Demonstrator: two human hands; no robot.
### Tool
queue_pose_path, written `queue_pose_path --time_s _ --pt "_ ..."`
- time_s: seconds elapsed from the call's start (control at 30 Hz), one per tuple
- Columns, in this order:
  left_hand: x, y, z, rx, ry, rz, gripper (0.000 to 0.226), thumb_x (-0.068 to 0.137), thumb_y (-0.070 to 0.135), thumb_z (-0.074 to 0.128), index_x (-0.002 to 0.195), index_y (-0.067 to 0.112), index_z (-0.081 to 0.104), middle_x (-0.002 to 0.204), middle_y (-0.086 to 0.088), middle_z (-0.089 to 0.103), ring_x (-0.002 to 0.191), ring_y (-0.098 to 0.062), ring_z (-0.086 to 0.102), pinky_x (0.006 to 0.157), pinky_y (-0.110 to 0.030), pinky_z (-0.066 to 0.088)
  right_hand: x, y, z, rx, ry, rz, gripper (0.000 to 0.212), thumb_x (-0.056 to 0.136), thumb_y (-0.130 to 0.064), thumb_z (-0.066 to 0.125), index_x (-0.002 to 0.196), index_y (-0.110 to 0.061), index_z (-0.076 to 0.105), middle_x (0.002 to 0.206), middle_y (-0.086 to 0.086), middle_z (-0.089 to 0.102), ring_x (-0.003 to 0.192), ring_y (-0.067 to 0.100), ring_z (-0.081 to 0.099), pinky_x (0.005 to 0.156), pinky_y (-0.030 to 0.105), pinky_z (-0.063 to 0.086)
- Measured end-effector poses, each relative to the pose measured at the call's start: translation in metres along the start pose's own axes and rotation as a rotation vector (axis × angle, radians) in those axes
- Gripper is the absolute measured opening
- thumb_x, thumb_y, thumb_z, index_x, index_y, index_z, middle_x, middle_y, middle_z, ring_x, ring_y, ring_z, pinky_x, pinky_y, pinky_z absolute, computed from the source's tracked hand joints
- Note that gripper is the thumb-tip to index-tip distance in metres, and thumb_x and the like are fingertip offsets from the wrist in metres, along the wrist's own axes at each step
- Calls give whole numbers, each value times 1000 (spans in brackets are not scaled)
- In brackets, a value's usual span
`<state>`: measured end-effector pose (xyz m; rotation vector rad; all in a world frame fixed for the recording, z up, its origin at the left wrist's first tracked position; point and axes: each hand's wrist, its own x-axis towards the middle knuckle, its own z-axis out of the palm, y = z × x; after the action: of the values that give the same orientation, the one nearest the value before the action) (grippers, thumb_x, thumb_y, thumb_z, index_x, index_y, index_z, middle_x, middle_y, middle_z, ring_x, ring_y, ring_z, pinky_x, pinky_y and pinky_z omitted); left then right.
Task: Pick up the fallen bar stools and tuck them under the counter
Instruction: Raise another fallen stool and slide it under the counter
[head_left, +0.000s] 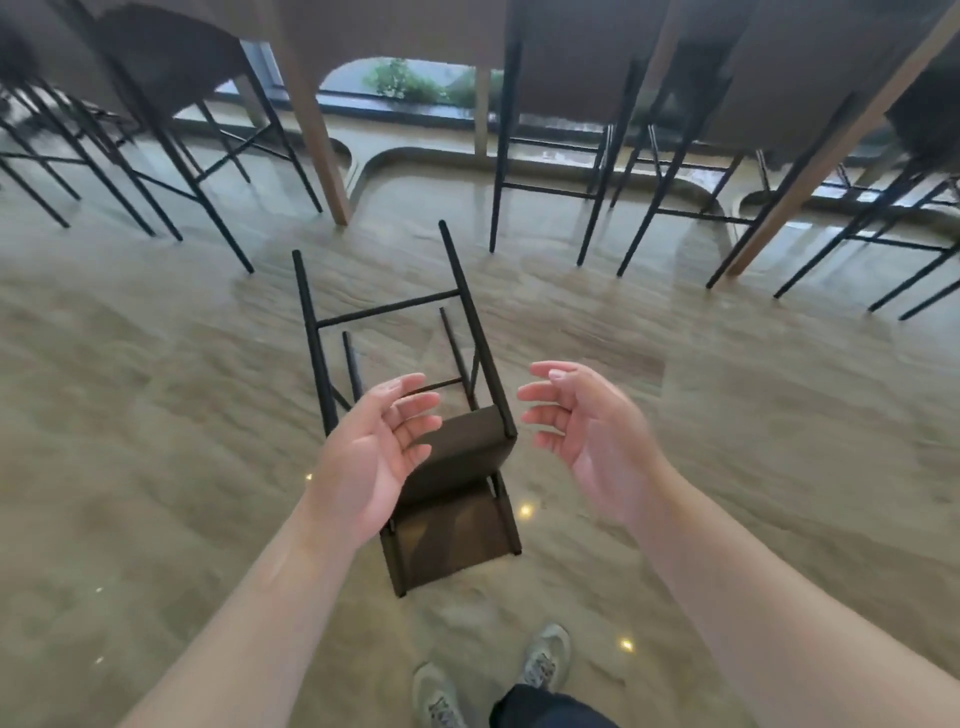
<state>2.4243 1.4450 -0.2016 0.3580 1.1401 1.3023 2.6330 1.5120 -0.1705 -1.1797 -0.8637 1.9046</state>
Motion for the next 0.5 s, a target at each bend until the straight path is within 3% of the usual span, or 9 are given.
queue_pose_path --time_s 0.17,0.3,0.5 --pt "1 -20 -46 -10 63 8 29 91 36 52 110 23 70 103 -3 71 85 -13 66 71 -31 45 19 35 21 -101 -8 53 22 90 -15 54 110 -10 64 89 7 69 76 19 62 62 29 46" --pt "22 -56 -74 23 176 -10 33 82 38 56 108 22 69 98 -2 71 84 -14 65 71 -32 45 51 86 15 -241 -27 119 16 95 -11 52 102 -15 66 89 5 70 77 19 64 62 28 47" --pt "97 -184 -136 108 332 -77 23 99 29 49 110 20 66 100 -3 71 84 -14 67 71 -28 49 136 217 -37 -503 -84 173 14 86 -20 61 98 -24 68 94 0 72 82 12 69 70 28 53"
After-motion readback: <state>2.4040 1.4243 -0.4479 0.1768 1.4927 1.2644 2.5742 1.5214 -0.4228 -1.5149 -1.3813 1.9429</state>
